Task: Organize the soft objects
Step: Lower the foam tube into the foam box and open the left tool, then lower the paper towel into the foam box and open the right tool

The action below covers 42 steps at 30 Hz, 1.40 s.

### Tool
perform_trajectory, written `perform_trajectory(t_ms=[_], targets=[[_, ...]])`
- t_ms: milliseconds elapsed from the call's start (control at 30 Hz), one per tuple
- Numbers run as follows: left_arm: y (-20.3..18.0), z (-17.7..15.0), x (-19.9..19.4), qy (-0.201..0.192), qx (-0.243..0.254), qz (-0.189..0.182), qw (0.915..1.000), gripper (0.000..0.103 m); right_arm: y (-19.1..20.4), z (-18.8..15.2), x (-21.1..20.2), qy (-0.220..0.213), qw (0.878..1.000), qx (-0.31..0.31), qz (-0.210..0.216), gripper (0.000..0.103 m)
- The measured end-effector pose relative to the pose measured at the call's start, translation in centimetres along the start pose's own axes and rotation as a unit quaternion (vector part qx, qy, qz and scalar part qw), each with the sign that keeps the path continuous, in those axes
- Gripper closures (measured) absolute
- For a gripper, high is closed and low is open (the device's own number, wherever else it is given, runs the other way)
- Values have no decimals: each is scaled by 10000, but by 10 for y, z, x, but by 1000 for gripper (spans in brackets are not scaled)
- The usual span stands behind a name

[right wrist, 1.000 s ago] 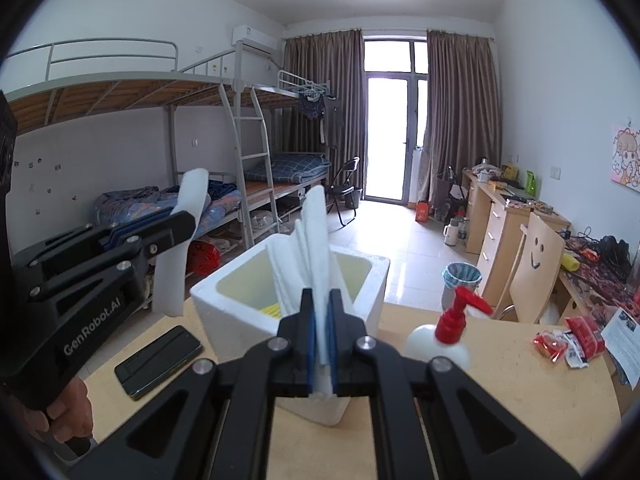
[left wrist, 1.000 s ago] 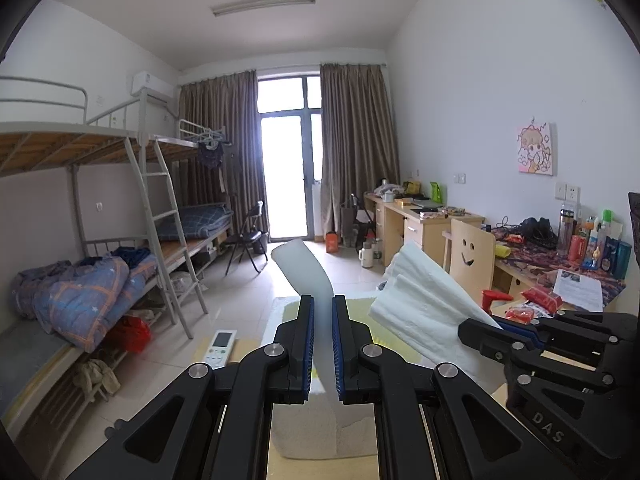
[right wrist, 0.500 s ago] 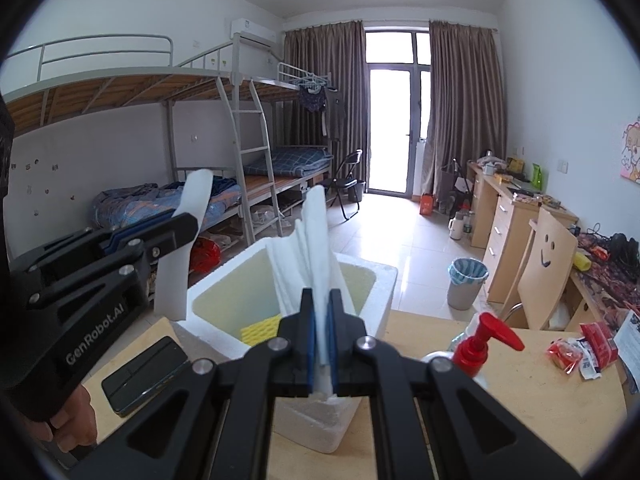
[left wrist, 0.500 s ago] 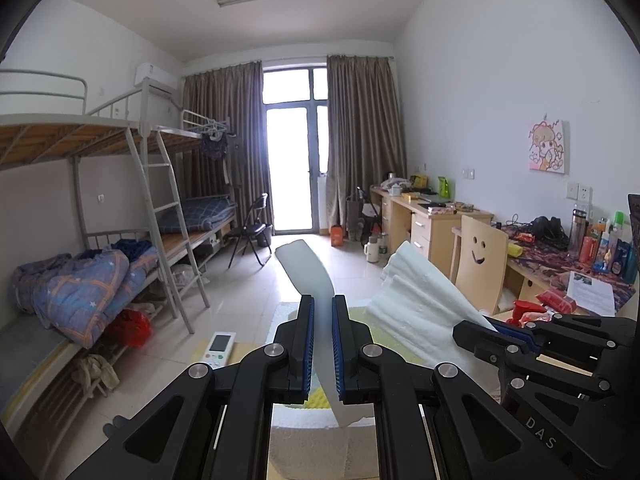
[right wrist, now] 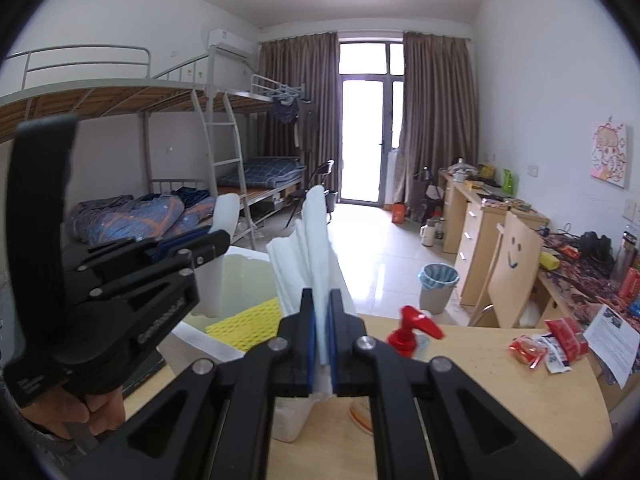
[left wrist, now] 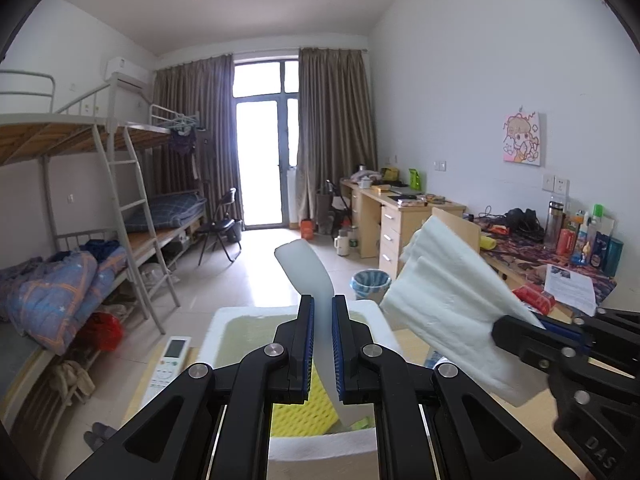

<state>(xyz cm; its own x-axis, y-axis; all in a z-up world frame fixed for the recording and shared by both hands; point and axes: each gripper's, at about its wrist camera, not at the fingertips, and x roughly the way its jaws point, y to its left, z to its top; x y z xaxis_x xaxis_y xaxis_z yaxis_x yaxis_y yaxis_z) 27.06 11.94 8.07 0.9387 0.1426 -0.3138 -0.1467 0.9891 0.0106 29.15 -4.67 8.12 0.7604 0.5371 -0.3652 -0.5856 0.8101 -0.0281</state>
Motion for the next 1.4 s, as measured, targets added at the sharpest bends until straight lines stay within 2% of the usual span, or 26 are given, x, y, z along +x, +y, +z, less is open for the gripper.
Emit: perform_trajectory(t_ms=[267,467,600,633,667,700,733,767,833,1067,1400], targets=[[7,-1,14,118,-49,119,9998,93,-4,-2,5,25,10000,14,-68,95],[12,-2,20,107,-67,164,9998,79,-4,-3,5,33,10000,10,-73,95],[16,-4,24,128,-135,274,9995,76,-6,-3,4,37,10000,43,-81,95],[15,-4,25,134,-89,337,9993,67,-5,-3,4,37,10000,41,-72,95],[14,-4,25,132,-63,340,9993,48,-4,-3,4,32,10000,28,-70,95],[14,-4,25,132,-65,340,9993,36,-4,-3,4,25,10000,23,-74,95],[15,-4,25,115,-81,360,9993,15,-4,-3,4,19,10000,20,-73,95],[15,-4,23,74,-87,370,9992,4,-5,-3,5,21,10000,25,-75,95],[15,-4,19,-65,-81,551,9984,2,-5,-3,5,20,10000,28,-69,95],[19,-4,17,-26,-118,651,9978,2,-5,-4,6,8,10000,26,-60,95],[28,-6,-2,-195,-72,825,9964,1,-1,-3,17,103,9999,21,2,95]])
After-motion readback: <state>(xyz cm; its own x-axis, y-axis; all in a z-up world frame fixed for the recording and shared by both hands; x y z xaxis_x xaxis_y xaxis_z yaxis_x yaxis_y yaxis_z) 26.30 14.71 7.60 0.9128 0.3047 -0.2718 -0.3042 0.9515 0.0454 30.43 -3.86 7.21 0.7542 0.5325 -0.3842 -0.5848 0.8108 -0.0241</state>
